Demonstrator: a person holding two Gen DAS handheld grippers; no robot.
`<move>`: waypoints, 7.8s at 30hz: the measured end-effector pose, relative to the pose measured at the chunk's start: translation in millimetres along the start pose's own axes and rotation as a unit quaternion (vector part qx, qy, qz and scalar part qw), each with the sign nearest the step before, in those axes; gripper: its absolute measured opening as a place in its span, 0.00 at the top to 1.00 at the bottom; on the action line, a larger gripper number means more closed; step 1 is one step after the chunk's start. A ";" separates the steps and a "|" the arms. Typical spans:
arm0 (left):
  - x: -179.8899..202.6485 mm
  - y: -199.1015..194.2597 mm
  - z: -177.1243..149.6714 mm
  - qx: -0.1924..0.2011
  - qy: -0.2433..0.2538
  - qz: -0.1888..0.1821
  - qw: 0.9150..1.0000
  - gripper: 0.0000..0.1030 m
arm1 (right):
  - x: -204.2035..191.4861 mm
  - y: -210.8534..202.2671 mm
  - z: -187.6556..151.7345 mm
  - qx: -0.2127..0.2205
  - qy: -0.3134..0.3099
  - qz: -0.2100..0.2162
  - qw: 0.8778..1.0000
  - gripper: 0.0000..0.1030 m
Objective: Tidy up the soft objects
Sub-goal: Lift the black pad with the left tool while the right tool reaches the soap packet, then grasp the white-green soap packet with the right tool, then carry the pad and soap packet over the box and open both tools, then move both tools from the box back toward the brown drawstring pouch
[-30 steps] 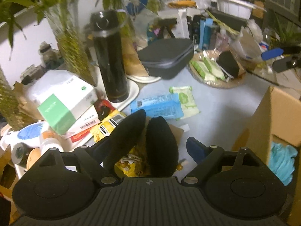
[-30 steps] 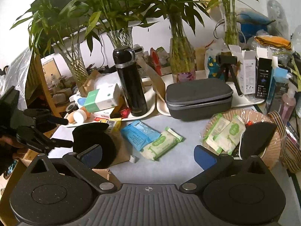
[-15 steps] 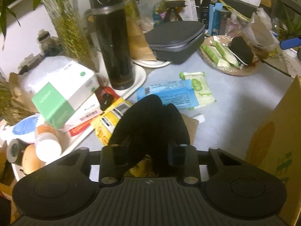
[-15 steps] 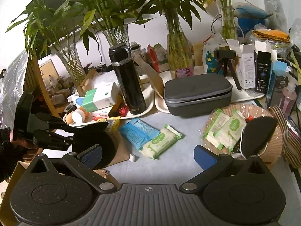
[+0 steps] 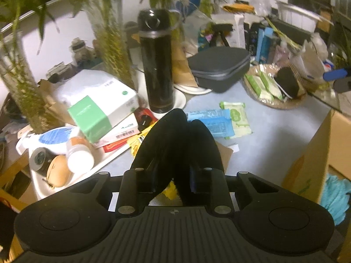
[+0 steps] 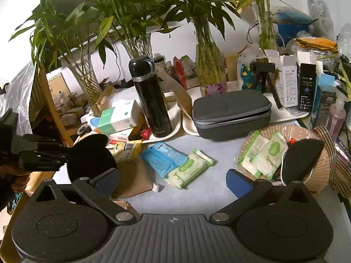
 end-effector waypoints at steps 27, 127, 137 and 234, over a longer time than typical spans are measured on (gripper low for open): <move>-11.2 -98.7 -37.4 0.074 -0.138 0.132 0.979 0.75 | 4.6 52.2 15.9 -0.036 -0.100 -0.005 0.994 0.00; 138.8 -158.0 -34.1 -0.015 -0.012 0.002 1.000 0.27 | -51.3 -107.2 -18.2 -0.003 -0.175 0.114 0.978 0.20; 157.2 -205.8 -59.2 0.061 -0.048 0.066 0.995 0.27 | -56.5 -122.0 -39.7 -0.010 -0.174 0.113 0.978 0.20; 77.0 -185.5 -48.3 0.113 -0.156 0.092 0.977 0.27 | -73.3 -53.9 -2.0 -0.063 -0.154 0.013 0.986 0.00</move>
Point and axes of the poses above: each gripper's, at about its wrist camera, not at the fingertips, and y roughly the way its jaws point, x to its right, z to its top, the point moved 2 cm from there along y, roughly the way its jaws point, and after that the axes turned 1 degree about z, right-handed, at the moved point
